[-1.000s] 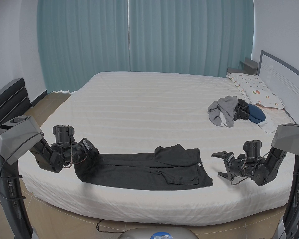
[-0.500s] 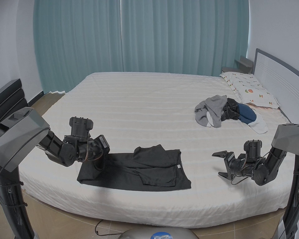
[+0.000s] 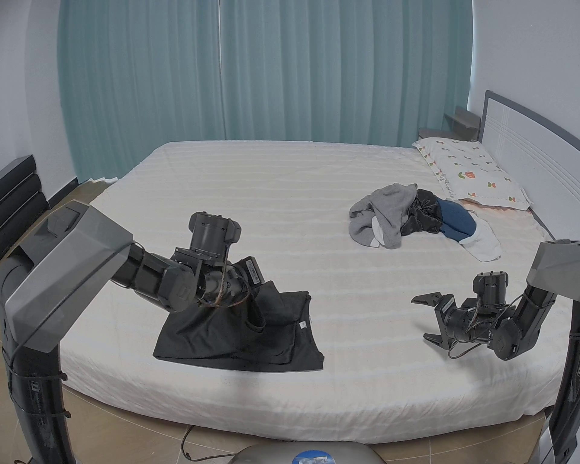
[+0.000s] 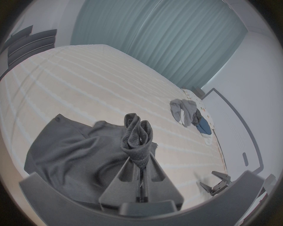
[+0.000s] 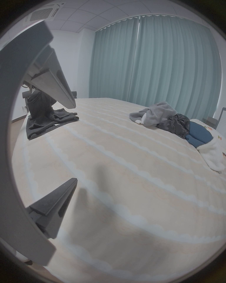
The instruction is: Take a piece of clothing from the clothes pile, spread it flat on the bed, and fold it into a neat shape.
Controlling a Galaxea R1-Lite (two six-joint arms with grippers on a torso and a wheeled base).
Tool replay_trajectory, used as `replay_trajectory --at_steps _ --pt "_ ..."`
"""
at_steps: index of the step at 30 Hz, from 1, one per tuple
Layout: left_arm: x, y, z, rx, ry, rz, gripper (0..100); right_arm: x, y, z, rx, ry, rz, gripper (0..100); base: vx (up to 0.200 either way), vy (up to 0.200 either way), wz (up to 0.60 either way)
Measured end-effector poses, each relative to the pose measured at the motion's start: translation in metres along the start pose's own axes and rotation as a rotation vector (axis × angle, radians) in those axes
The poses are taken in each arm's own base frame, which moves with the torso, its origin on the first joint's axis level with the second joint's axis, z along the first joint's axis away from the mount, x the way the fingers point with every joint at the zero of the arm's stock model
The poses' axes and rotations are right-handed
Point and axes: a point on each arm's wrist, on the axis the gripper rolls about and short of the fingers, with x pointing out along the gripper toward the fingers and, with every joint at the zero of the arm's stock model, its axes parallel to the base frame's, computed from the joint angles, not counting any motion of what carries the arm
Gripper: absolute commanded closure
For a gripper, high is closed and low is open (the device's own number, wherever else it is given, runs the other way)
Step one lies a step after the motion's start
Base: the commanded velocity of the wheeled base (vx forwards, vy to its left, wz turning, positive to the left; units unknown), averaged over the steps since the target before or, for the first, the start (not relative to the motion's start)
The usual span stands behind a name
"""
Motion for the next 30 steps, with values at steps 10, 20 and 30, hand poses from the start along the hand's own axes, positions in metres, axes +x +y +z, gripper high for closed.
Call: replay_trajectory --at_steps 10,20,30 --pt "0.029 -0.007 -0.016 0.021 0.005 0.033 0 0.000 0.000 0.000 -0.001 0.002 0.000 0 0.000 0.000 0.00" --pt "0.028 -0.008 -0.019 0.012 0.012 0.029 0 0.001 0.004 -0.007 -0.023 0.016 0.002 0 0.000 0.000 0.00" --pt "-0.005 0.019 -0.001 -0.077 -0.003 0.067 0 0.006 0.027 -0.048 -0.188 0.121 0.041 0 0.000 0.000 0.00"
